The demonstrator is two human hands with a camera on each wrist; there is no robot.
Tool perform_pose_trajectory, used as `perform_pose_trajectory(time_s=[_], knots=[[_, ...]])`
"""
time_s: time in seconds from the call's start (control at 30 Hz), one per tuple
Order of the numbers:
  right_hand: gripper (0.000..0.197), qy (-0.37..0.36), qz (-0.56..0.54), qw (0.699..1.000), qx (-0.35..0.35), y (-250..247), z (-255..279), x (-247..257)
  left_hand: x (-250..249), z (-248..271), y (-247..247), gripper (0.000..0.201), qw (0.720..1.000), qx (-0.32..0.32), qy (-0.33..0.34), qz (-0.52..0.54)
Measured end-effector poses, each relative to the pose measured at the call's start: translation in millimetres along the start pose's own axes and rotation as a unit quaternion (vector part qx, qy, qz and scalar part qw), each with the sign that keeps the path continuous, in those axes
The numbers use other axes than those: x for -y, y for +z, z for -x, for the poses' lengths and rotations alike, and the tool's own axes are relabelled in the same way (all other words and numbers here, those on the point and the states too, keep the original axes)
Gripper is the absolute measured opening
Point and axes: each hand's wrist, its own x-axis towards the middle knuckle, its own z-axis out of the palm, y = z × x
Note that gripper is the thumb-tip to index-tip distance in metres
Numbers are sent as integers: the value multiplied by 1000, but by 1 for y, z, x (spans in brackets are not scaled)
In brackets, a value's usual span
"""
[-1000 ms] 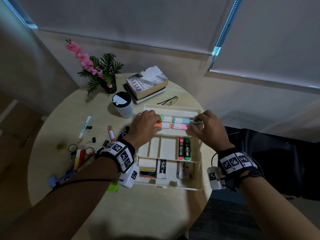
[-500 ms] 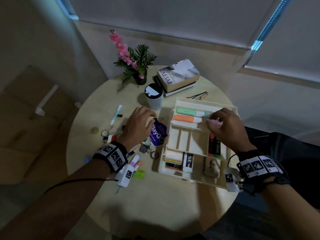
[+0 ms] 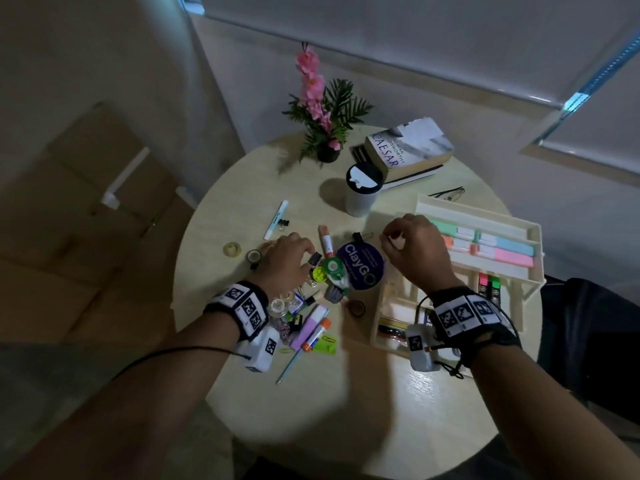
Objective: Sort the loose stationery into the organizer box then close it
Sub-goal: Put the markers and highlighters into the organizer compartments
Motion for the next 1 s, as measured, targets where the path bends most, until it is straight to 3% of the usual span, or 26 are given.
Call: perform_pose_trajectory(time_s=[0.2, 0.43, 0.63, 0.77, 1.0], knots=[[4, 11, 20, 998, 56, 33, -17, 23, 14, -22, -9, 30, 1000, 7, 21, 0], [22, 92, 74, 977, 180, 77, -42, 32, 34, -63, -25, 33, 999, 29, 19, -42], [19, 92, 69, 978, 171, 98, -73, 35, 76, -82, -35, 41, 996, 4, -36, -81], [17, 67, 62, 980, 179, 111, -86, 42, 96, -82, -27, 52, 996, -4, -87, -34], [13, 35, 56, 980, 187, 131, -96, 57, 113, -76, -8, 32, 993, -32, -110, -4]])
